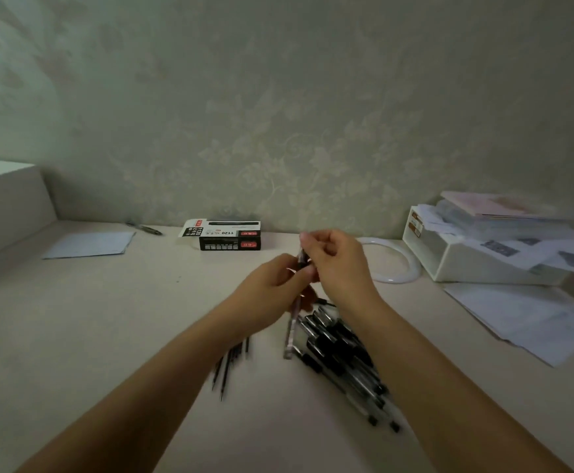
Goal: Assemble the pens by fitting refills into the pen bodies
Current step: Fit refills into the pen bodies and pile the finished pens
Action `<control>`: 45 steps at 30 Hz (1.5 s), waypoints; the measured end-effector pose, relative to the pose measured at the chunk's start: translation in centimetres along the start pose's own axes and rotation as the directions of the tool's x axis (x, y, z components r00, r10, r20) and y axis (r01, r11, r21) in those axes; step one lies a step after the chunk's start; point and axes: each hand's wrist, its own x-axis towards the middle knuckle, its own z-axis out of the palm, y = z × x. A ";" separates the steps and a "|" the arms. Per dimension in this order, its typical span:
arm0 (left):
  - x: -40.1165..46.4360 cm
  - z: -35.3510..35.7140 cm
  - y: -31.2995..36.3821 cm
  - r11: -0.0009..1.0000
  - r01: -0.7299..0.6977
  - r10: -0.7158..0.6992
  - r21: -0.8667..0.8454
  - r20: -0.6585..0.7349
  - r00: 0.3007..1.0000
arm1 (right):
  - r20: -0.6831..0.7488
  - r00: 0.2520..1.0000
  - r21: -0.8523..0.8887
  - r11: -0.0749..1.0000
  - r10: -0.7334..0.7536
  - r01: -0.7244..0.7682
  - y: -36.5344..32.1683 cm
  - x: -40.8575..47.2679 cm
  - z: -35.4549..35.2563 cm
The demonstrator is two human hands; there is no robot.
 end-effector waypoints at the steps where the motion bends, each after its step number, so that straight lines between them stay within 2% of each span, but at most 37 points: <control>1: 0.0 0.0 -0.3 0.999 -0.002 0.001 0.046 0.007 1.000 | 0.021 0.999 0.081 0.996 0.032 -0.034 0.8 -0.3 -0.1; 2: 0.0 -0.2 -0.8 0.983 -0.018 0.019 0.183 -0.005 1.000 | 0.063 0.996 0.154 0.986 0.060 -0.069 1.6 -0.7 -0.3; 3: 0.0 -0.5 -1.5 0.923 -0.048 0.059 0.383 -0.018 0.998 | 0.114 0.991 0.194 0.977 0.072 -0.093 2.5 -1.1 -0.7; 5: -0.1 -1.0 -2.9 0.714 -0.108 0.142 0.692 0.009 0.990 | 0.191 0.978 0.194 0.974 0.080 -0.117 4.0 -1.9 -1.3; 7: -0.8 -1.1 -4.0 0.635 -0.153 0.166 0.757 0.060 0.984 | 0.232 0.969 0.174 0.976 0.088 -0.130 4.9 -2.7 -1.6; 9: -1.6 -0.6 -5.0 0.597 -0.176 0.180 0.783 0.083 0.980 | 0.252 0.965 0.122 0.987 0.069 -0.103 5.5 -3.5 -1.5; 10: -1.9 -0.5 -5.5 0.592 -0.167 0.189 0.788 0.066 0.980 | 0.252 0.967 0.038 0.998 0.045 -0.057 5.7 -3.9 -1.5; 11: -2.0 -0.5 -6.0 0.599 -0.144 0.193 0.788 0.033 0.981 | 0.248 0.968 -0.108 0.994 0.018 0.010 5.7 -4.4 -1.5; 12: -2.0 -0.8 -6.4 0.603 -0.110 0.191 0.790 -0.009 0.982 | 0.252 0.968 -0.312 0.946 -0.012 0.093 5.7 -4.8 -1.7; 14: -2.0 -1.4 -6.8 0.597 -0.062 0.182 0.800 -0.059 0.982 | 0.335 0.938 -0.677 0.670 -0.088 0.304 5.6 -5.3 -2.0; 15: -2.1 -1.6 -7.0 0.588 -0.060 0.174 0.806 -0.054 0.983 | 0.381 0.918 -0.744 0.552 -0.112 0.376 5.5 -5.4 -2.0; 17: -2.3 -1.7 -7.2 0.558 -0.082 0.155 0.825 -0.006 0.988 | 0.399 0.909 -0.769 0.496 -0.120 0.404 5.2 -5.2 -2.0; 21: -1.9 -1.7 -7.5 0.527 -0.117 0.173 0.842 0.028 0.984 | 0.352 0.927 -0.798 0.477 -0.130 0.370 5.4 -4.7 -2.2; 23: -1.7 -2.0 -7.6 0.534 -0.135 0.206 0.835 0.027 0.978 | 0.320 0.930 -0.793 0.485 -0.183 0.369 5.7 -4.7 -2.1; 25: -1.7 -2.2 -7.7 0.546 -0.158 0.235 0.823 0.031 0.972 | 0.263 0.925 -0.679 0.629 -0.273 0.379 5.8 -4.8 -1.7; 27: -1.9 -1.9 -7.8 0.565 -0.185 0.250 0.804 0.047 0.967 | 0.231 0.934 -0.523 0.775 -0.272 0.355 5.6 -5.2 -0.9; 31: -2.4 -1.1 -7.7 0.564 -0.237 0.299 0.791 0.071 0.952 | 0.246 0.940 -0.421 0.848 -0.235 0.322 6.2 -5.8 0.1; 34: -2.1 -1.3 -7.6 0.583 -0.230 0.318 0.779 0.042 0.947 | 0.233 0.968 -0.196 0.971 -0.090 0.137 6.1 -5.4 -0.6; 36: -2.1 -1.3 -7.5 0.575 -0.224 0.321 0.787 0.034 0.946 | 0.257 0.966 -0.106 0.992 -0.039 0.068 5.9 -5.5 -0.8; 38: -2.2 -1.3 -7.4 0.561 -0.184 0.312 0.807 0.000 0.950 | 0.188 0.978 -0.125 0.985 -0.096 0.120 5.8 -5.7 -0.5; 40: -2.3 -1.6 -7.3 0.602 -0.098 0.261 0.792 -0.079 0.962 | 0.106 0.971 -0.275 0.932 -0.216 0.238 5.8 -5.9 -0.5; 43: -2.2 -2.5 -7.4 0.703 -0.047 0.211 0.709 -0.145 0.967 | 0.234 0.921 -0.591 0.706 -0.312 0.389 6.1 -6.2 -0.4; 45: -2.2 -2.7 -7.4 0.695 -0.056 0.208 0.716 -0.126 0.970 | 0.336 0.894 -0.698 0.559 -0.295 0.447 6.3 -6.4 -0.1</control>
